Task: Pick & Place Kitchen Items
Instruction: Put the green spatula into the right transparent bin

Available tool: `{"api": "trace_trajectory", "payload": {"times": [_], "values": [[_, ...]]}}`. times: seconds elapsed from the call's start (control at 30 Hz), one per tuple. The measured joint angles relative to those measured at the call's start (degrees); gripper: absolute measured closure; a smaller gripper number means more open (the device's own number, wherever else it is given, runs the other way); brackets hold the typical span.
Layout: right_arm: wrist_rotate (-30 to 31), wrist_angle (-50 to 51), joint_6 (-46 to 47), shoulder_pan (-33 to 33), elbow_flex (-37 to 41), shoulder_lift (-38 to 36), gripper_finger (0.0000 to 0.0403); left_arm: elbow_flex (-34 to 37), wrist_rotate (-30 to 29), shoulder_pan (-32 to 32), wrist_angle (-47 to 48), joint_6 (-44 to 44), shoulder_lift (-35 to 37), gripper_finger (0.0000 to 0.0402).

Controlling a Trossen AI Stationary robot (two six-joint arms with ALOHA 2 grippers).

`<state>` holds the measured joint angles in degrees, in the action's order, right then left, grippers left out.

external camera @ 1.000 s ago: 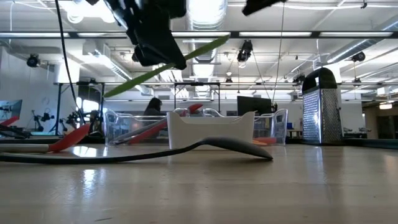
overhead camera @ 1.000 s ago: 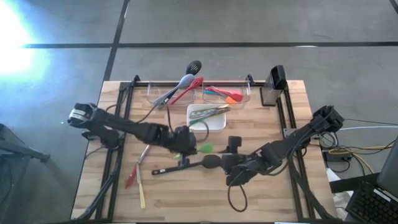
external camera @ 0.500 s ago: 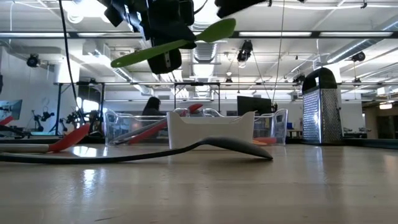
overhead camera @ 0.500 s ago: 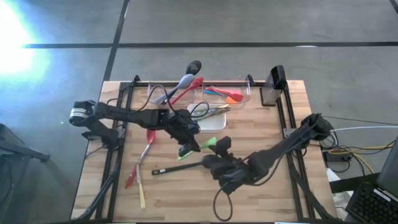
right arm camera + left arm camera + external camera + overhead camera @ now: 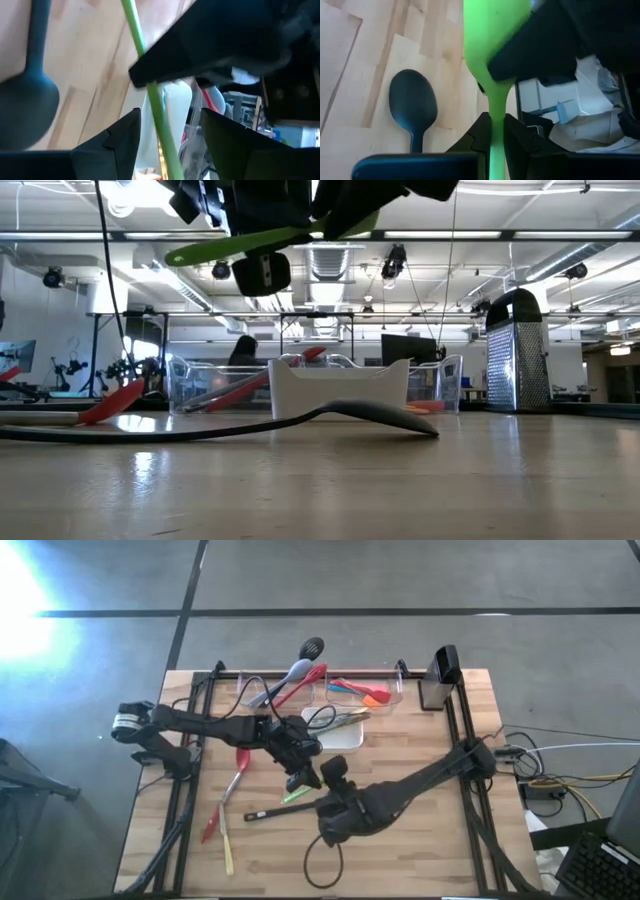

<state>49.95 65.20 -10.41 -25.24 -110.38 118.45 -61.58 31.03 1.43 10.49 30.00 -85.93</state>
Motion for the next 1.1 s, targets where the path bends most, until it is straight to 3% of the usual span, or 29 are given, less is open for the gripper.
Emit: {"api": "trace_trajectory", "payload": {"times": [0.17,0.37,0.6,0.9,1.1], "values": [[-0.02,7.24,2.0,1.56,-6.67,4.12,0.0241,0.0,0.95,0.0,-0.27,0.04,0.01,0.0371],[-3.51,14.08,7.01,1.22,-10.7,5.46,0.0376,-0.14,1.85,0.23,-0.08,-1.04,0.15,0.0371],[-6.94,16.74,12.46,0.86,-12.06,4.75,0.039,-0.15,1.76,0.38,-2.0,-1.42,0.17,0.0368],[-6.94,24.63,23.13,0.89,-10.14,2.6,0.0393,0.02,2.7,0.58,-2.39,-5.97,-0.04,0.0228],[-11.6,24.61,28.66,1.66,-3.17,-3.22,0.0393,0.02,2.77,1.64,-0.4,-6.79,0.55,0.0186]]}}
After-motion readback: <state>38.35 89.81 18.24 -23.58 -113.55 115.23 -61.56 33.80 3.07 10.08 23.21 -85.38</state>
